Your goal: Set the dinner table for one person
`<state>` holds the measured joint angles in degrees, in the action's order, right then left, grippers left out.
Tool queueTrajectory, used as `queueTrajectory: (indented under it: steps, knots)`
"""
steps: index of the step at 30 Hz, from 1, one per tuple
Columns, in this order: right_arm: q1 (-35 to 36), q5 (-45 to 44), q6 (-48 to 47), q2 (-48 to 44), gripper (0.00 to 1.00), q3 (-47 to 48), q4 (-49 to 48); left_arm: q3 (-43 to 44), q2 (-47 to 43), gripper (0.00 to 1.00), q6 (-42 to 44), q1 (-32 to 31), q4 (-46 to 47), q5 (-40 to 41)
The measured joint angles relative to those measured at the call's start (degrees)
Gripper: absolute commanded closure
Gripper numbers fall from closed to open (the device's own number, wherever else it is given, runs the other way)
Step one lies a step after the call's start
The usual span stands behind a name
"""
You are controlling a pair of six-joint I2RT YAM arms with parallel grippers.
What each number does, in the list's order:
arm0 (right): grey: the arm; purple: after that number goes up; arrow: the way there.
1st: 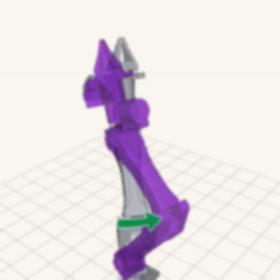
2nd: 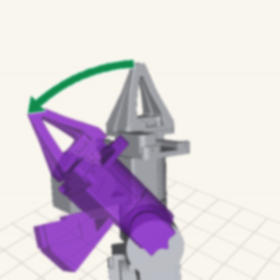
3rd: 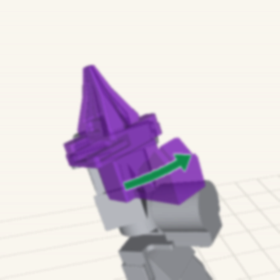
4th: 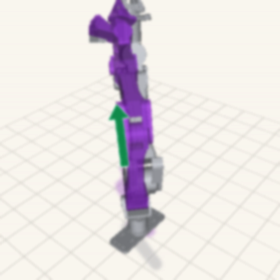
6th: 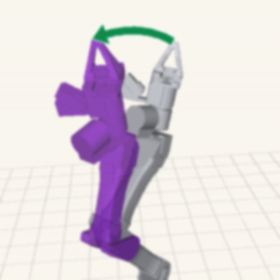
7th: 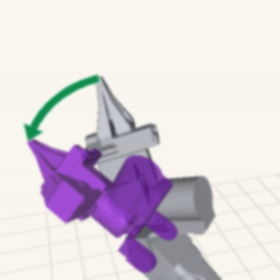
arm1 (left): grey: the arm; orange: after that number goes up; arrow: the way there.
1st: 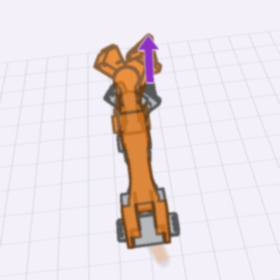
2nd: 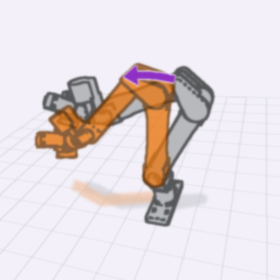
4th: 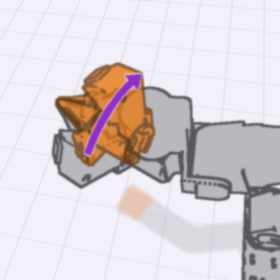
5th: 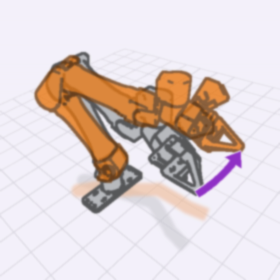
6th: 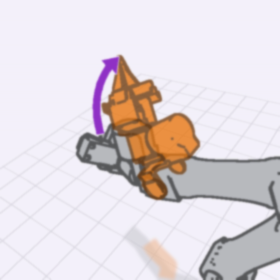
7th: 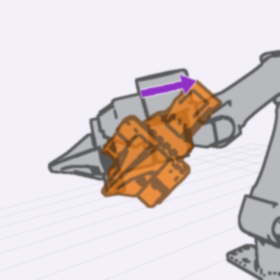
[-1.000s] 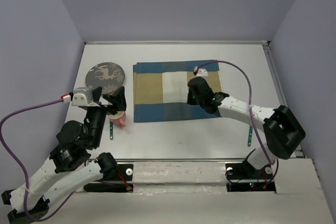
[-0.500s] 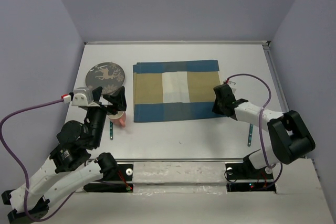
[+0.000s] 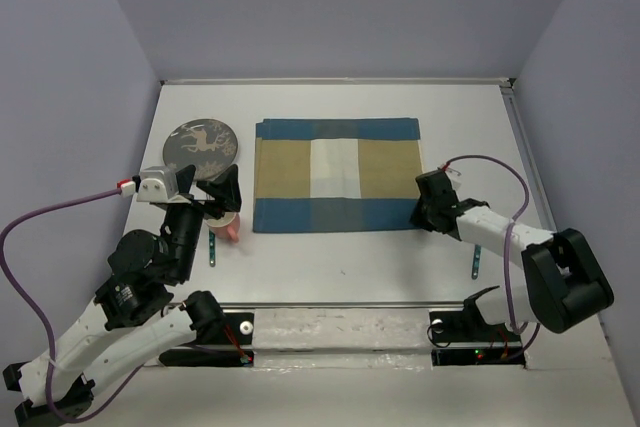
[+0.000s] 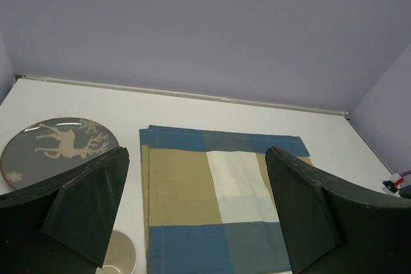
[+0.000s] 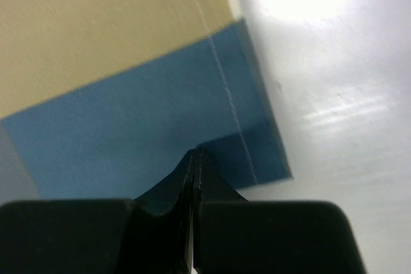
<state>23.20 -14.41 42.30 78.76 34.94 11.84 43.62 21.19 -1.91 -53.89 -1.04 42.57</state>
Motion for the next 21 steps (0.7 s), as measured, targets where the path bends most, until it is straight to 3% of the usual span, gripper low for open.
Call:
queueTrajectory:
  steps: [4,8,11,14,18,21]
  knots:
    - [0.0,-0.7,0.2,-4.7,1.0,-1.7,3.4,0.0,0.0,0.01,0.0,0.0,0.0,-0.1]
    - [0.0,-3.0,-2.2,-7.0,0.82,0.0,6.3,0.0,0.0,0.01,0.0,0.0,0.0,0.0]
    - [0.3,1.4,-7.7,-10.6,0.37,2.5,5.2,-0.1,-0.2,0.01,-0.1,0.0,0.1,0.0]
    - [3.4,6.9,-11.8,-14.1,0.21,4.1,1.4,-0.2,-0.6,0.01,0.0,0.4,0.2,0.4]
    - [16.7,10.6,-15.5,-10.9,0.18,9.1,-5.7,-0.4,-0.9,0.01,-0.1,1.6,0.9,1.6]
    - [29.4,13.0,-17.8,1.3,0.17,16.8,-14.3,-0.8,-1.1,0.01,-0.2,2.6,1.1,4.2]
